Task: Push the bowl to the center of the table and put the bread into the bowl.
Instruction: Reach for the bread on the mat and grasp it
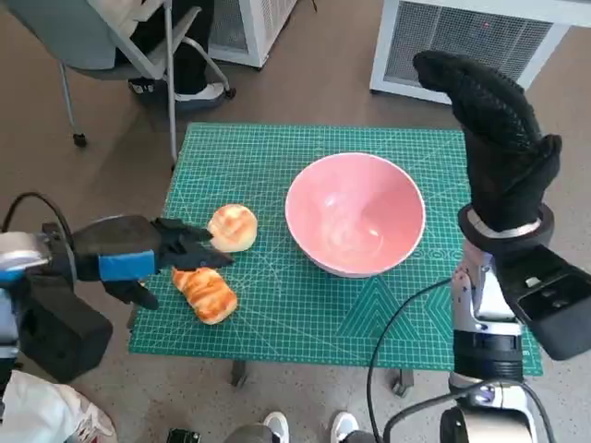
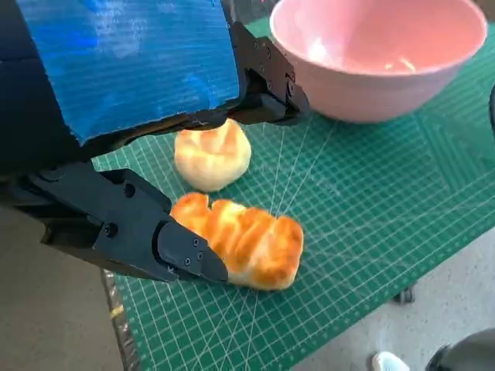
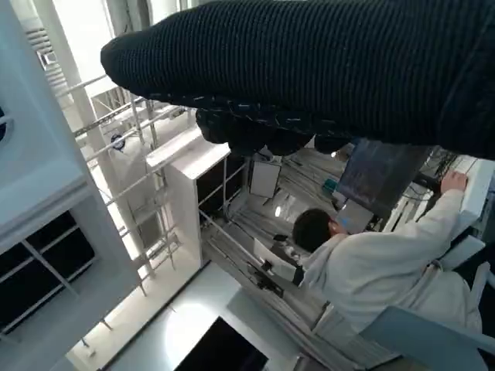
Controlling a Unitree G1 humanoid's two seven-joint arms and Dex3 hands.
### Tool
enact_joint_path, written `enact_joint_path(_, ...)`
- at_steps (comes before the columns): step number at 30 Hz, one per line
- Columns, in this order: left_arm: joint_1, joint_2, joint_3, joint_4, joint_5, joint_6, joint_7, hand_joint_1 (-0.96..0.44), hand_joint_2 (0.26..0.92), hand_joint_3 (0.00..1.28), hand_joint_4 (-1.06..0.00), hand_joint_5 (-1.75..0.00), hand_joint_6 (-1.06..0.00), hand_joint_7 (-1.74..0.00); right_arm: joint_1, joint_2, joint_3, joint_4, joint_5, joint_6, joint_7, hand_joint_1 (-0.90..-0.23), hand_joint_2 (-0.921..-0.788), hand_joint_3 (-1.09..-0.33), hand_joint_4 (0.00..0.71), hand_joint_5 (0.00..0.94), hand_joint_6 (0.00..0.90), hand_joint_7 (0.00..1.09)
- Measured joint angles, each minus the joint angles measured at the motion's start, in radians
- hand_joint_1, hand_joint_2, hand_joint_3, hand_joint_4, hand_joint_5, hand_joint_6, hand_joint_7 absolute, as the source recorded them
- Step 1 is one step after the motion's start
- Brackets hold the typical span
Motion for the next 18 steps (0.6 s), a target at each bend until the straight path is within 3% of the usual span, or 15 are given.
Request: enact_joint_path(18,0.002,-0.097,-0.095,0.122,0.187,-0.054,0.172,0.02,0.744,0.00,-0.39,0.00,-0.46,-0.02,0.018,-0.002,-0.003,0.000,-0.002,0.021,-0.013,-0.606,-0.921,-0.658,0.311,0.013,0.084,0.61)
